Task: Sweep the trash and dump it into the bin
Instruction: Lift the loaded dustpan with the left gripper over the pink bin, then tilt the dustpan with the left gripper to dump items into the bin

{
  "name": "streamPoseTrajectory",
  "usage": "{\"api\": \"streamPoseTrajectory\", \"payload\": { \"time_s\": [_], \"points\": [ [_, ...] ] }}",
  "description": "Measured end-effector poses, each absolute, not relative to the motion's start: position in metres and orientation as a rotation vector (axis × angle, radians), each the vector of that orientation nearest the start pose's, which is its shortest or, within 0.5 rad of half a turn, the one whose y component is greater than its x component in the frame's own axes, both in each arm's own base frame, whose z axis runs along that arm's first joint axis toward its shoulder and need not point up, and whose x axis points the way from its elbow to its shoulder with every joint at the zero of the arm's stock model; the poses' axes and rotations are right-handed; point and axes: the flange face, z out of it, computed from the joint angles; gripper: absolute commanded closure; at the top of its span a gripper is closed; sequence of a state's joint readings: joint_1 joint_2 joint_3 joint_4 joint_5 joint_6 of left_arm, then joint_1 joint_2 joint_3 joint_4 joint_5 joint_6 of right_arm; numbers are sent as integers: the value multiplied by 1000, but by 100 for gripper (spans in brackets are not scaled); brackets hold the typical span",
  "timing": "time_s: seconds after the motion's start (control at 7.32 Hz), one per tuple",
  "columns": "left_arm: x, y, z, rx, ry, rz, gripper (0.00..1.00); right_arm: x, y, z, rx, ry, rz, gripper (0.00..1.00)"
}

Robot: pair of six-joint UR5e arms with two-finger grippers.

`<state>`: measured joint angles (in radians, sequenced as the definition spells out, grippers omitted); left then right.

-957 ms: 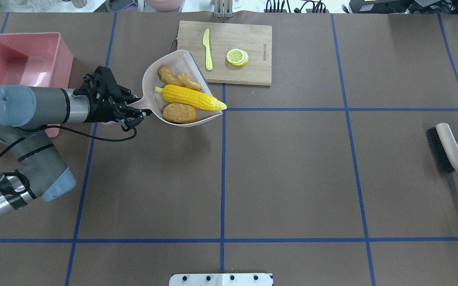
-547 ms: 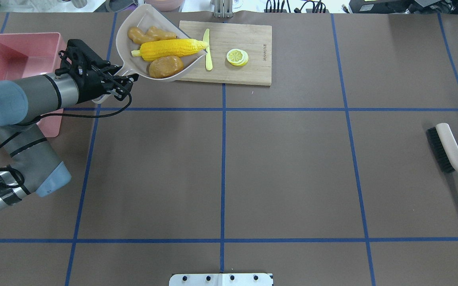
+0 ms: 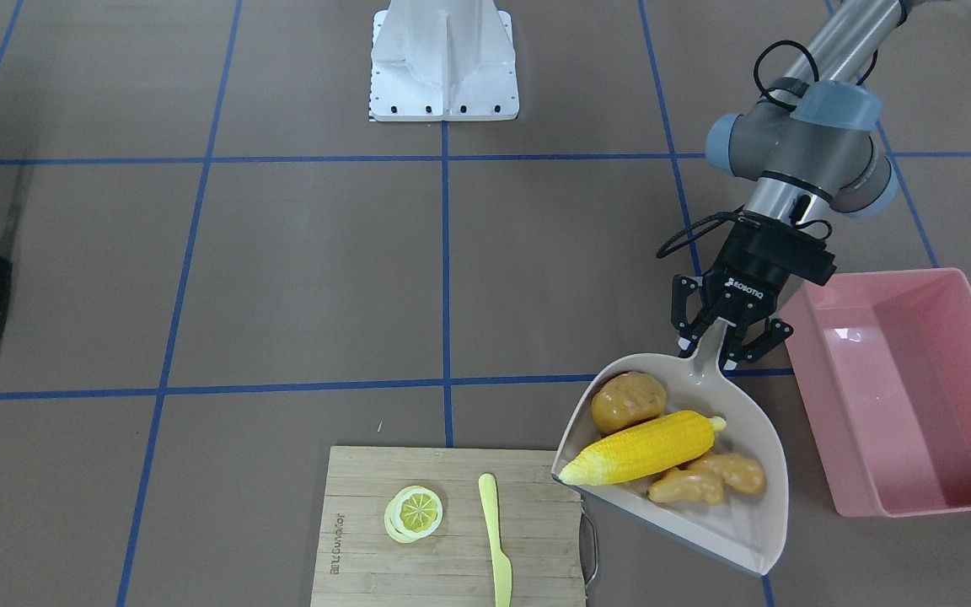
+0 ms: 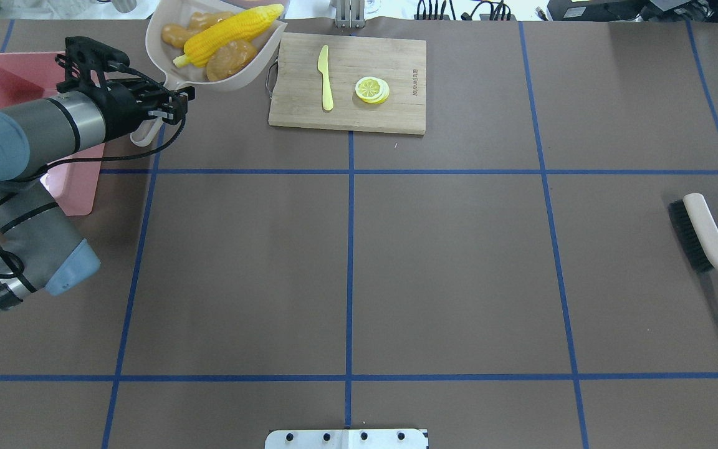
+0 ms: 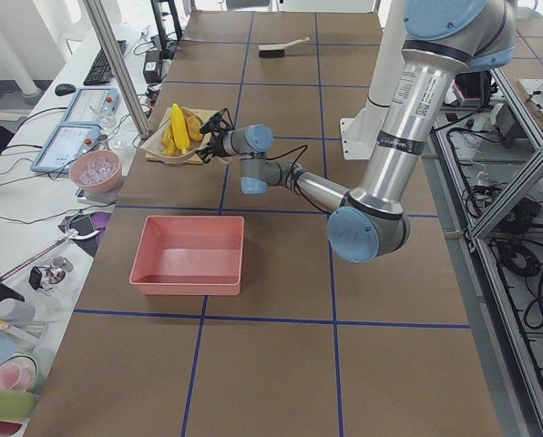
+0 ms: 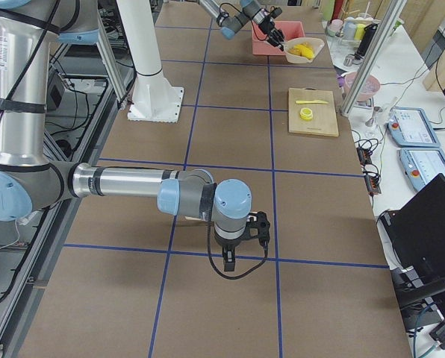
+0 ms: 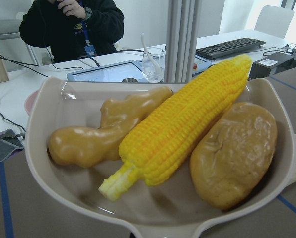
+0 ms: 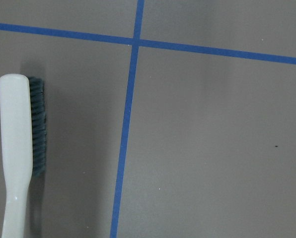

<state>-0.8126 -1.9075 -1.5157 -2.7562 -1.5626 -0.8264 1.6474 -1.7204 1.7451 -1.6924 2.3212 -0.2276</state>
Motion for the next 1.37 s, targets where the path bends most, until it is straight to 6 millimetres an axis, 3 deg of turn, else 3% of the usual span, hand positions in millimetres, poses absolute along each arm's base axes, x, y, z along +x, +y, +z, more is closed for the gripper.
{"api": "streamPoseTrajectory", "payload": {
  "time_s": [0.14,0.41,0.82,1.09,1.37],
  "points": [
    [320,-543,373,976,1089,-165,100,100,-415,654,22,-743,-104,0],
    [275,-517,392,882,1159,-342,100,95,-418,653,12,-689,-129,0],
    [208,-475,448,689,1197,-623,100,79,-420,653,-5,-722,-149,0],
    [188,-465,467,410,1312,-911,100,51,-434,645,-5,-742,-211,0],
    [177,-462,463,166,1450,-1170,100,39,-446,633,3,-738,-243,0]
  ]
}}
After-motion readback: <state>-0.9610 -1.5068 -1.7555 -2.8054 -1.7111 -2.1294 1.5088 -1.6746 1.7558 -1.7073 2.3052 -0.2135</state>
